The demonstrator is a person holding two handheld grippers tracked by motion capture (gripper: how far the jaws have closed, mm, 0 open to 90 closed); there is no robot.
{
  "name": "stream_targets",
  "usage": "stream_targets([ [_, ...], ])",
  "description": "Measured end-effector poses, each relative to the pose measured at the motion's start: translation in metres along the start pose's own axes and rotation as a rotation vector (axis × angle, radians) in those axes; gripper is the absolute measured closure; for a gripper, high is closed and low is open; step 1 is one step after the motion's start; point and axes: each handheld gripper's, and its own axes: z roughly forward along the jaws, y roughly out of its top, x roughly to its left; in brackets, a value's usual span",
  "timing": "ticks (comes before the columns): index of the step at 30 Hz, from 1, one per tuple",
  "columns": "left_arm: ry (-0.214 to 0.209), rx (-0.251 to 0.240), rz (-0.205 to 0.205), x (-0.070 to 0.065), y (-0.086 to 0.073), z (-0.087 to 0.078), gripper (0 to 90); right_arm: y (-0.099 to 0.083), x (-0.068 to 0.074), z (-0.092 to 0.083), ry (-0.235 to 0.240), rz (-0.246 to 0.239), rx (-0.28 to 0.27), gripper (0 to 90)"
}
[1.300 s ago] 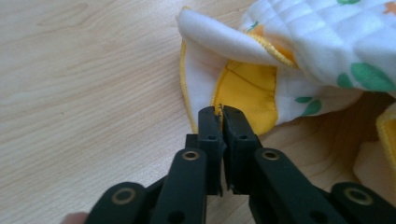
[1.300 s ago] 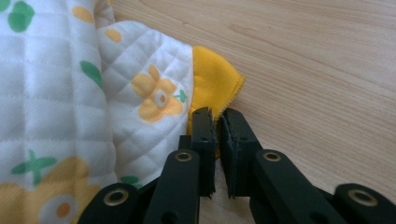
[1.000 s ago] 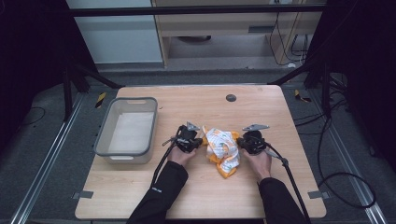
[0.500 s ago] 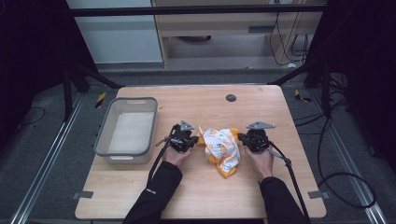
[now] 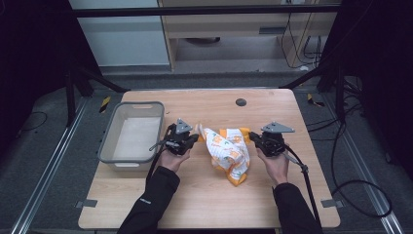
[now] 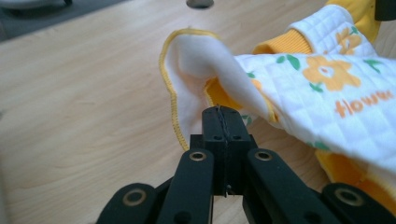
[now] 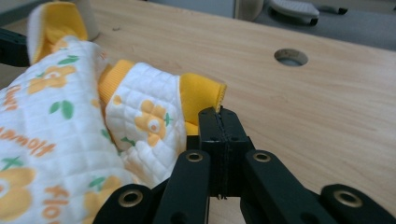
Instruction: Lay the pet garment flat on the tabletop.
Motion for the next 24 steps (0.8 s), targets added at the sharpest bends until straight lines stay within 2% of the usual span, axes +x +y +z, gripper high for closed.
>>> stream_targets([
  [7,0.015,-0.061,0.001,0.003,0.013,-0.024,90.0,0.013,-0.003,-0.015,0.000,0.038,-0.086,90.0],
  [11,0.020,-0.091,0.008,-0.001,0.022,-0.029,90.0,0.024,0.002,-0.020,0.000,0.026,-0.123,90.0],
  [13,0.032,-0.094,0.003,-0.002,0.025,-0.027,90.0,0.028,0.005,-0.020,0.002,0.035,-0.147,90.0],
  [16,0.053,-0.101,-0.022,0.000,0.028,-0.021,90.0,0.033,0.008,-0.017,-0.031,0.031,-0.162,90.0],
  [24,0.117,-0.097,-0.068,0.015,0.031,-0.003,90.0,0.030,-0.001,-0.003,-0.118,0.080,-0.179,90.0],
])
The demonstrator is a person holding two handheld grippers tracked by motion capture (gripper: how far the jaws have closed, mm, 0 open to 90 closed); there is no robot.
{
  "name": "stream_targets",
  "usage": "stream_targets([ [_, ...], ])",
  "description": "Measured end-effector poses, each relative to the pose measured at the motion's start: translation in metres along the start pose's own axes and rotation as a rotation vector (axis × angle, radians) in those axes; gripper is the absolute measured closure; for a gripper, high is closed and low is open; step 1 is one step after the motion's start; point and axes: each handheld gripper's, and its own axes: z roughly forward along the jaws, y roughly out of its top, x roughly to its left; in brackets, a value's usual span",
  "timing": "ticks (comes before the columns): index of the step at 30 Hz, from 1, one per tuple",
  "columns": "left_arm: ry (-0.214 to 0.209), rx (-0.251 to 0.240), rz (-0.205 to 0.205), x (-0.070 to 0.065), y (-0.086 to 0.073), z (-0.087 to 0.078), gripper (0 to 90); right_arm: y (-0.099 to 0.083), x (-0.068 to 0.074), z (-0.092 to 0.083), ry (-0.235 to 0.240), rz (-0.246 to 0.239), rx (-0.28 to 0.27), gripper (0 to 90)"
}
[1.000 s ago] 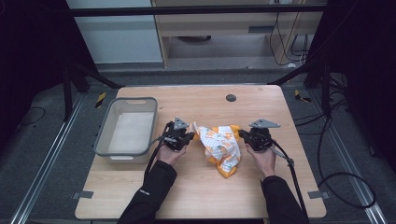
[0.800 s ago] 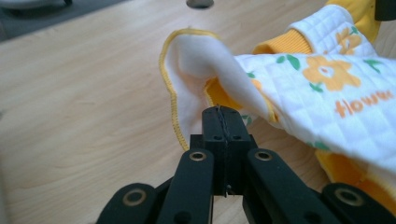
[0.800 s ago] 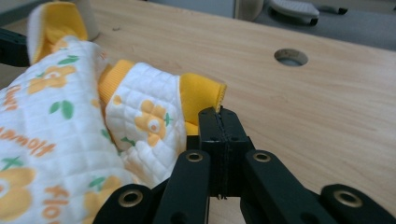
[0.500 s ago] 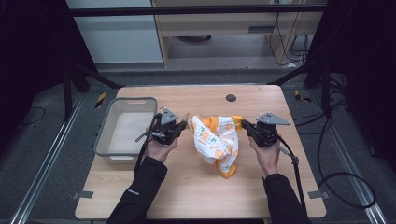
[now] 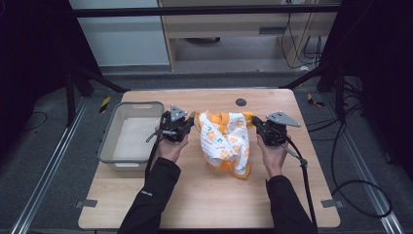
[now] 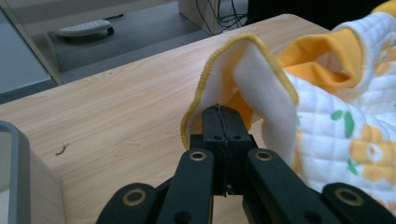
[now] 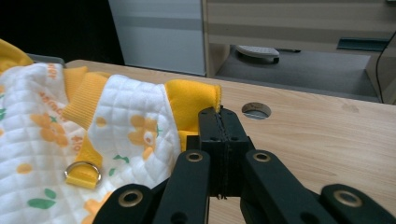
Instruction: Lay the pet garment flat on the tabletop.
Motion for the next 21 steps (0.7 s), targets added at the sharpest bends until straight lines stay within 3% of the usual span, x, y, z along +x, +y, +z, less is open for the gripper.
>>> stream_targets([
  [1,0.016,0.003,0.008,0.001,0.001,0.003,90.0,-0.001,0.000,0.002,-0.010,0.002,0.002,90.0],
  [5,0.017,0.018,-0.029,0.004,0.001,0.019,90.0,-0.008,0.000,0.014,-0.043,0.009,0.019,90.0],
  [12,0.075,0.116,-0.055,0.006,-0.009,0.045,86.7,-0.022,-0.002,0.036,-0.105,0.001,0.094,89.4],
  [13,0.094,0.117,-0.049,0.006,-0.010,0.045,82.3,-0.023,-0.002,0.037,-0.117,-0.008,0.104,89.0],
  [17,0.097,0.093,-0.094,0.011,-0.011,0.033,71.2,-0.027,-0.008,0.036,-0.140,-0.027,0.141,86.0],
  [21,0.063,0.073,-0.110,0.011,-0.009,0.017,69.1,-0.022,-0.014,0.027,-0.148,-0.041,0.143,81.1],
])
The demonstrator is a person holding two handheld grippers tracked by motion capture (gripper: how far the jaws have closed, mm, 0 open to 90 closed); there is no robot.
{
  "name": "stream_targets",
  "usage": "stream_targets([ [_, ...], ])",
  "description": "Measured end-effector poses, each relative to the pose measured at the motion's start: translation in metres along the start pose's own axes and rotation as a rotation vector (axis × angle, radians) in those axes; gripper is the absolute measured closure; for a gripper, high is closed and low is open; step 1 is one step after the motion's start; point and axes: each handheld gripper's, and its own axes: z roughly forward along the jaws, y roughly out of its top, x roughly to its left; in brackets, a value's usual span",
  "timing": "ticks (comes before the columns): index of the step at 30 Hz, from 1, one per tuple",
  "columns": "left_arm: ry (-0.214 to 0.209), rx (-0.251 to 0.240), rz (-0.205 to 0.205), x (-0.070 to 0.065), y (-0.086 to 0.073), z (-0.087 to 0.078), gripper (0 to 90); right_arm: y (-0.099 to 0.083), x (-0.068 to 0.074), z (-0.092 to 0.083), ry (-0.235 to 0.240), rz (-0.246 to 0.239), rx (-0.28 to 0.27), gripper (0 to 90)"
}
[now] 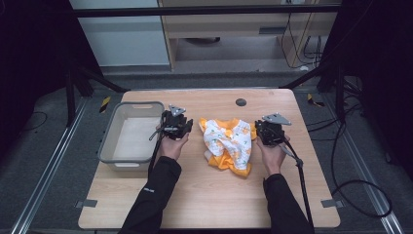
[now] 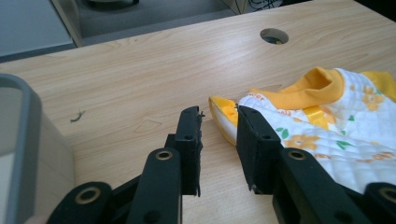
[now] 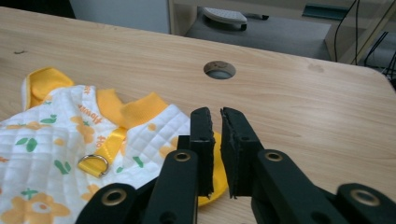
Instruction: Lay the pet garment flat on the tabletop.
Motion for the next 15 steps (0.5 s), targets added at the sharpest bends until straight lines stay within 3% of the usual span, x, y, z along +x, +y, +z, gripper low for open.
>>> stream_targets([
  [2,-0.026,-0.001,0.002,-0.003,-0.002,-0.008,67.4,0.003,-0.003,-0.005,0.003,0.003,0.006,79.7],
  [7,-0.078,0.039,0.088,-0.019,-0.011,-0.029,62.7,0.006,-0.001,-0.026,0.052,-0.039,0.006,76.1],
  [13,-0.121,0.086,0.171,-0.034,-0.032,-0.050,57.3,-0.008,0.009,-0.055,0.129,-0.065,0.042,70.6],
  [15,-0.140,0.090,0.180,-0.037,-0.039,-0.053,55.4,-0.012,0.011,-0.062,0.152,-0.075,0.050,69.2],
])
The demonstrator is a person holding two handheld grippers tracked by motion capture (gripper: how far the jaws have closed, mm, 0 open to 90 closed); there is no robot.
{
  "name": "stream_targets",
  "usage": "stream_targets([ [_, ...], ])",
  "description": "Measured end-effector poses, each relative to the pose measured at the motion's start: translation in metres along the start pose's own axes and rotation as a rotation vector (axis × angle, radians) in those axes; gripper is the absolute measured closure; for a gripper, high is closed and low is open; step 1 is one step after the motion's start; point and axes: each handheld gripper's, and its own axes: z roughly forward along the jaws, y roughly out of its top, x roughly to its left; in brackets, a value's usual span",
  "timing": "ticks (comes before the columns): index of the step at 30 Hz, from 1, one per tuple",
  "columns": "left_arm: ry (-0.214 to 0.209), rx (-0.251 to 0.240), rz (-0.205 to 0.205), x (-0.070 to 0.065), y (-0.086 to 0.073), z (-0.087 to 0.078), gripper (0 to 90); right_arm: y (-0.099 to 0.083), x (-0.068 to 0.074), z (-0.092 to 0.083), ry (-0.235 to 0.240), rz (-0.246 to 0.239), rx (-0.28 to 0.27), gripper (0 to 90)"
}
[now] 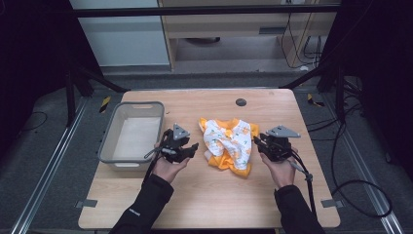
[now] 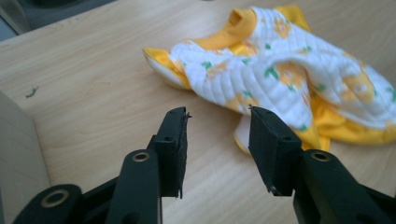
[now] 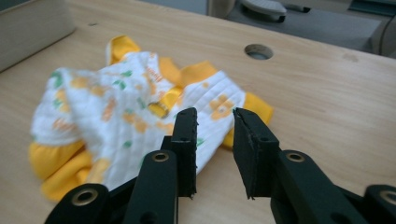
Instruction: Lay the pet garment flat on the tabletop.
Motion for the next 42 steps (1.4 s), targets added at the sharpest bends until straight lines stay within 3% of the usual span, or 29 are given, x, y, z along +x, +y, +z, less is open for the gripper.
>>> stream_targets([
  [4,-0.054,-0.007,0.010,-0.012,-0.011,0.002,51.7,-0.010,0.007,-0.012,0.056,0.006,0.018,66.8],
  [12,-0.068,0.006,0.034,-0.030,-0.023,0.015,46.4,-0.031,0.016,-0.023,0.122,0.014,0.055,62.5],
  [16,-0.072,0.015,0.022,-0.035,-0.027,0.024,45.7,-0.042,0.017,-0.025,0.143,0.015,0.068,60.1],
  [31,-0.065,0.021,-0.019,-0.050,-0.031,0.055,41.6,-0.065,0.024,-0.015,0.201,-0.001,0.117,54.0],
  [35,-0.060,0.028,-0.010,-0.055,-0.032,0.062,41.1,-0.067,0.027,-0.012,0.217,-0.008,0.125,52.1],
  [42,-0.054,0.043,-0.008,-0.058,-0.035,0.073,46.5,-0.071,0.033,-0.006,0.241,-0.011,0.153,51.0],
])
